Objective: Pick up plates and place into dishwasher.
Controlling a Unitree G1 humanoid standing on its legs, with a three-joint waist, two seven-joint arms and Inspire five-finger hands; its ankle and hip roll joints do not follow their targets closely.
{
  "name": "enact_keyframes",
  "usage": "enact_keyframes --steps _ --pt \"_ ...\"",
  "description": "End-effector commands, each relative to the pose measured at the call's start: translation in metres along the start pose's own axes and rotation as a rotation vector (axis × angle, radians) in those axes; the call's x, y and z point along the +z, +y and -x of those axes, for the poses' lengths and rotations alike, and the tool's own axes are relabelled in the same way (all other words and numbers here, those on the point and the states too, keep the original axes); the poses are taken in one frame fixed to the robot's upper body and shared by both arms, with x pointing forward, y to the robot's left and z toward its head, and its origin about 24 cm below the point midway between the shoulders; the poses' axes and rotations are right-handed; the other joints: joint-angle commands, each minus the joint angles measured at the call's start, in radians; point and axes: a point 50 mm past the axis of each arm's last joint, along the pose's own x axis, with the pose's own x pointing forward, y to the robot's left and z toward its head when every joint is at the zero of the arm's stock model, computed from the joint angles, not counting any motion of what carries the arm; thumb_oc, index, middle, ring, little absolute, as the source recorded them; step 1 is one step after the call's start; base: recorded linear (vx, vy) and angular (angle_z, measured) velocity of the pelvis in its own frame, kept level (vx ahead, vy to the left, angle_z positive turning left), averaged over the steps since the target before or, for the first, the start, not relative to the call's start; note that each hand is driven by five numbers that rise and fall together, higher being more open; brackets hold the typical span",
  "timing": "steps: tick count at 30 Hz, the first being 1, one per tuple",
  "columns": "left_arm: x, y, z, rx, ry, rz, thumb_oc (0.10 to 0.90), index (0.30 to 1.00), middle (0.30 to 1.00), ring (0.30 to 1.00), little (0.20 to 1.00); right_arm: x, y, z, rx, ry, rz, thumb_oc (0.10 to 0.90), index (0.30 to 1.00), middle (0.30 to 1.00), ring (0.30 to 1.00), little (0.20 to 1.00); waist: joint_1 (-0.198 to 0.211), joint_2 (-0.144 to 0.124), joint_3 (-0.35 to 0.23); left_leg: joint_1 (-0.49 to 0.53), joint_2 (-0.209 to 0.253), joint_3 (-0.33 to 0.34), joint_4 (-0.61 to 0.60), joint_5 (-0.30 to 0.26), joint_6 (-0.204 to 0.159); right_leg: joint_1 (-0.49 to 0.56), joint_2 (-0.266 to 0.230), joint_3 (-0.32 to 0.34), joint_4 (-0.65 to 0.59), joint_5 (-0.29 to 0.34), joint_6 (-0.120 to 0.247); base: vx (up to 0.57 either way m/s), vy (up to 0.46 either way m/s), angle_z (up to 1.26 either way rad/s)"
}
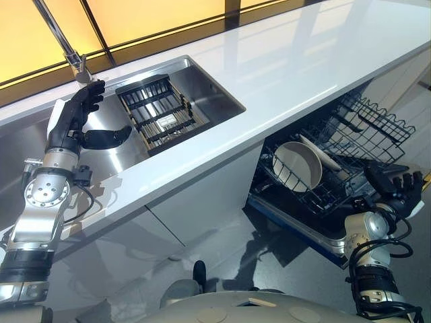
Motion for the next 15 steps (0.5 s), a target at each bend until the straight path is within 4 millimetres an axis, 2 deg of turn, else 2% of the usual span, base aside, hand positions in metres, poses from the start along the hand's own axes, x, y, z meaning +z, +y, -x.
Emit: enact_keyframes --steps 1,8,15 --pt "0.052 0.033 -0.009 0.106 -0.258 -0.052 0.8 0.9 0.9 0.9 0.9 0.031 0.017 -0.003 0.101 -0.157 -0.135 0.8 0.9 0.9 0.9 0.9 0.012 0.025 -0.08 0.095 -0.032 0.058 0.03 -0.164 0.033 -0.117 0.028 -0.007 0.067 0.058 0.004 0.0 0.0 0.0" --pt "0.049 0.03 -0.007 0.109 -0.25 -0.055 0.8 0.9 0.9 0.9 0.9 0.004 -0.003 -0.006 0.075 -0.051 -0.11 0.8 0.9 0.9 0.9 0.9 0.018 0.032 -0.052 0.069 -0.034 0.045 0.075 -0.18 0.034 -0.134 0.025 -0.011 0.106 0.037 -0.004 0.02 -0.008 0.0" --pt "0.053 0.026 -0.008 0.11 -0.277 -0.037 0.8 0.9 0.9 0.9 0.9 -0.018 -0.007 -0.008 0.132 0.093 -0.182 0.8 0.9 0.9 0.9 0.9 0.034 0.047 0.001 0.016 -0.041 0.014 0.109 -0.175 0.03 -0.172 0.022 -0.022 0.139 0.026 -0.016 -0.05 -0.008 0.05"
